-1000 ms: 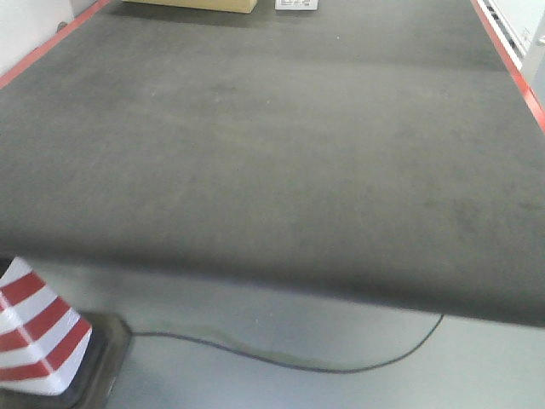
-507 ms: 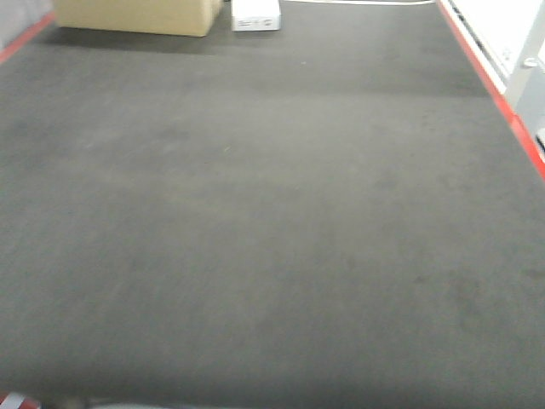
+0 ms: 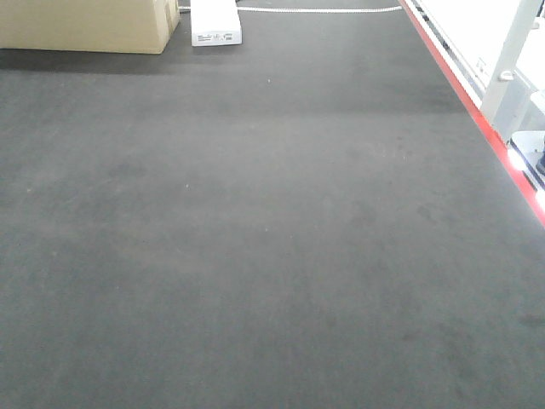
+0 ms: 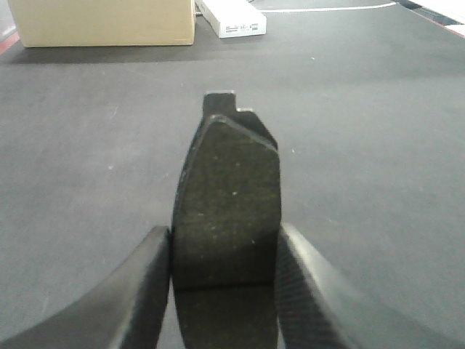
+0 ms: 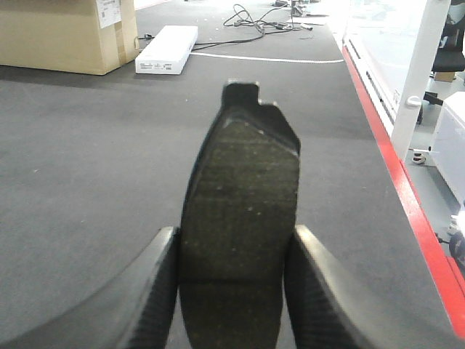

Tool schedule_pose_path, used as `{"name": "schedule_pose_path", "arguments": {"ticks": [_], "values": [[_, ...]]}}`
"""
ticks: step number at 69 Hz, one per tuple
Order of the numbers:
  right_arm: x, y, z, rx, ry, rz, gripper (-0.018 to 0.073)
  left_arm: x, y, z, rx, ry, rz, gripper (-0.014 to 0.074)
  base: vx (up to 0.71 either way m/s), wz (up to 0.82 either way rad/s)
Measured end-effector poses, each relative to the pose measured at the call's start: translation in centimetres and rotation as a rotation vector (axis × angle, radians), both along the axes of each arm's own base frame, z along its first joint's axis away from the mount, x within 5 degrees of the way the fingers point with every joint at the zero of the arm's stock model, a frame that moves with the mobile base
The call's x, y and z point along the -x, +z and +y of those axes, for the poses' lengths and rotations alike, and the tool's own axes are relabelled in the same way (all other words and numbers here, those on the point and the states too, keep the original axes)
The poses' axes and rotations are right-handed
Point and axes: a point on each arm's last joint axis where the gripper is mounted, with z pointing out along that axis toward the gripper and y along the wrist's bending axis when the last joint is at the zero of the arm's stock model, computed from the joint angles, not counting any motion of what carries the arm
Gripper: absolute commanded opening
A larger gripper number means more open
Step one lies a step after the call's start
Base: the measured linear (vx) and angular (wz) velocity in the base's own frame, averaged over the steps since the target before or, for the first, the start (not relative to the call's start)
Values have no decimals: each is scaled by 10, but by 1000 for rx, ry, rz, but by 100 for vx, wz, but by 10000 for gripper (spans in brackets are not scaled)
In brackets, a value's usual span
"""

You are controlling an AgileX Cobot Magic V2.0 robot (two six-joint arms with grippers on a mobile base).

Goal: Move and align brake pads A on conveyor
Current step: 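Drive up to the dark grey conveyor belt and stop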

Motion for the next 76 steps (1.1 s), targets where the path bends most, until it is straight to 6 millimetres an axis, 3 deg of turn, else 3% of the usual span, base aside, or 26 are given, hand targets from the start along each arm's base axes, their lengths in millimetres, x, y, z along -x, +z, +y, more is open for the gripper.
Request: {"name": "schedule_pose_path", "arguments": {"ticks": [76], "values": [[0, 0, 0, 0, 0, 0, -2, 0, 0, 0, 0, 0, 0, -6, 3, -1]]}}
